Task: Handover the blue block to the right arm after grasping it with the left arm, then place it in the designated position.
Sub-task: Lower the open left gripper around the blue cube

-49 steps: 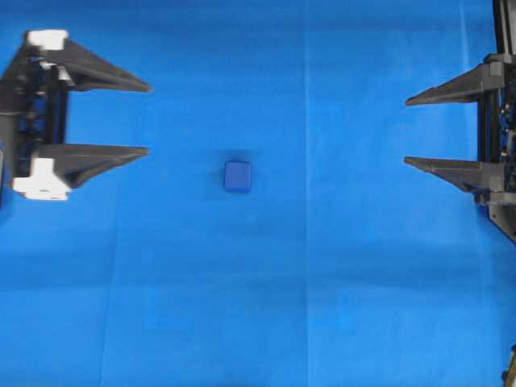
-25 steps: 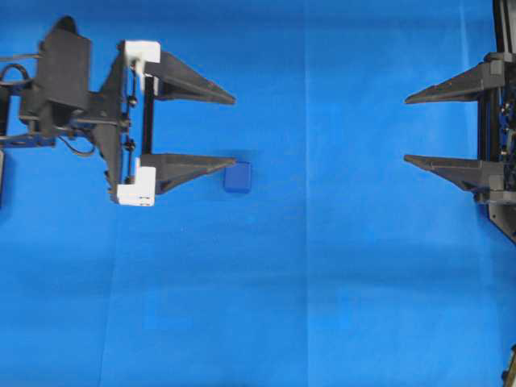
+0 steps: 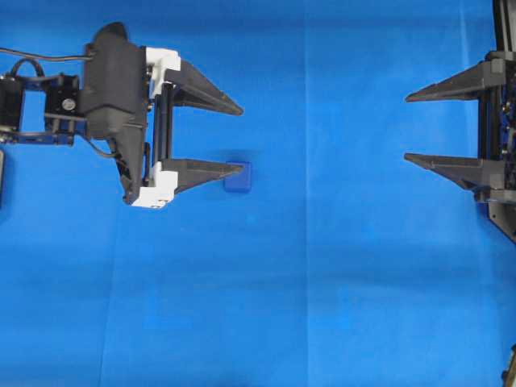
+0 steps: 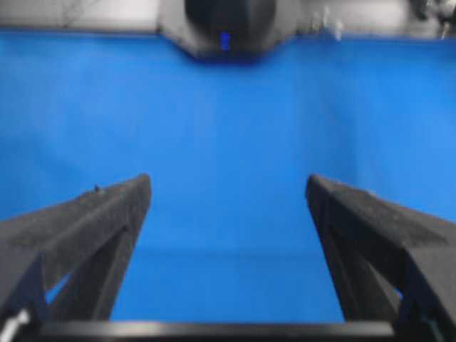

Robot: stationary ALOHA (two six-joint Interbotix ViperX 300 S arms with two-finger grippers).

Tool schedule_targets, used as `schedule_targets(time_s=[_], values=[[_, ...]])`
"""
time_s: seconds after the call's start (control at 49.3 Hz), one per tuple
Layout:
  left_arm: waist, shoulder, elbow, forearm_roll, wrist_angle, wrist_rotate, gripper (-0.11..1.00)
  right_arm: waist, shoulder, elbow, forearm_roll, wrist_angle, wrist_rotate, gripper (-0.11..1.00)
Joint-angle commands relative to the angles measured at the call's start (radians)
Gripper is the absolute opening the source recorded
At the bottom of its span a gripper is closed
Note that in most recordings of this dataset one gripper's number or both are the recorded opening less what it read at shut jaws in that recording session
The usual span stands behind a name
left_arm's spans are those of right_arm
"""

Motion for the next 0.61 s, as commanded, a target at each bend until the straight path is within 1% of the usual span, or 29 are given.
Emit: schedule_targets(time_s=[0.0,0.122,0.406,0.507,0.588], values=[[0.0,-0.005,-0.084,0.002,0.126,0.002,0.93,-0.002,0.006,-0.029,0.003,-0.009,0.002,0.97],[0.002,0.014,-0.163,0.002,0.278,0.003,0.93,-0.002,0.006,-0.029,0.005,-0.009,0.002,0.97],[0.002,0.083,-0.327,0.002,0.56,0.005,0.93,-0.002,0.006,-0.029,0.003,-0.005,0.002,0.97],[0.002,0.115,-0.374,0.002,0.638,0.011,0.93,-0.002,0.008,-0.029,0.003,-0.005,0.003,0.97],[0.002,0.132,-0.397,0.005,0.664,0.014,0.93,-0.002,0.008,-0.029,0.005,-0.003,0.003,0.97]])
